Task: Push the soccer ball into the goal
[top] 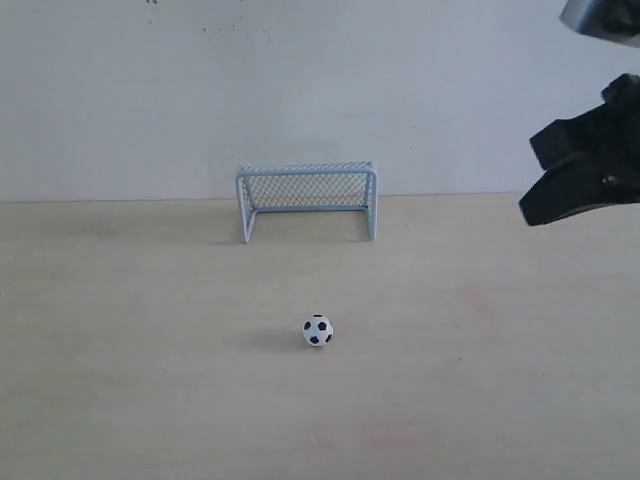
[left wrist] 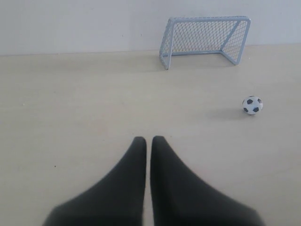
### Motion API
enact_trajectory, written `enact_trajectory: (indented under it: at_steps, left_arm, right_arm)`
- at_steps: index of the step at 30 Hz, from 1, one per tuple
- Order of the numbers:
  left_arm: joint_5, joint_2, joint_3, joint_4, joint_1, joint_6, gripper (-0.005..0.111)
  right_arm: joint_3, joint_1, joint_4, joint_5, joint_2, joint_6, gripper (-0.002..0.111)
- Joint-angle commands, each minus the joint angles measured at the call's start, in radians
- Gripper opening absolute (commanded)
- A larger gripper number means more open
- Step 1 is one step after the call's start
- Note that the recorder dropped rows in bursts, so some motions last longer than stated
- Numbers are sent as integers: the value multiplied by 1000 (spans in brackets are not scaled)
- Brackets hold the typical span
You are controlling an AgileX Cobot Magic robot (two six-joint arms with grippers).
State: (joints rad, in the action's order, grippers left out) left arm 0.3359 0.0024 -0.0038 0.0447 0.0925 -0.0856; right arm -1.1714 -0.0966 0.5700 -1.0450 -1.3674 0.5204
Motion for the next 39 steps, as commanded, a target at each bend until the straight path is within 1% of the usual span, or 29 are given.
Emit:
enact_trajectory:
  at_steps: [1, 4, 7, 9, 14, 19, 22, 25, 31, 39]
  left_arm:
    - [-7, -2, 4, -3, -4, 2, 4]
    - [-7, -2, 4, -3, -4, 2, 4]
    - [-7, -2, 4, -3, -4, 2, 4]
    - [-7, -2, 4, -3, -4, 2, 4]
    - [-7, -2, 4, -3, -4, 2, 4]
    - [-7, -2, 4, -3, -4, 2, 4]
    - [-7, -2, 4, -3, -4, 2, 4]
    - [-7, -2, 4, -3, -4, 2, 4]
    - [-7, -2, 4, -3, -4, 2, 4]
    - [-7, -2, 4, -3, -4, 2, 4]
  right_arm:
    - [-80, -11, 40, -104, -139, 117, 0]
    - [-134, -68, -46, -104, -221, 152, 0]
    - [-194, -162, -182, -77, -301, 149, 0]
    - [-232, -213, -220, -57, -354, 152, 0]
    - [-317, -322, -233, -28, -479, 286, 0]
    - [-328, -414, -233, 56, -584, 437, 0]
    - [-328, -461, -243, 110, -632, 485, 0]
    - [-328, -482, -273, 172, -676, 500, 0]
    - [-328, -486, -273, 251, -752, 511, 0]
    - [-328, -504, -299, 265, -776, 535, 0]
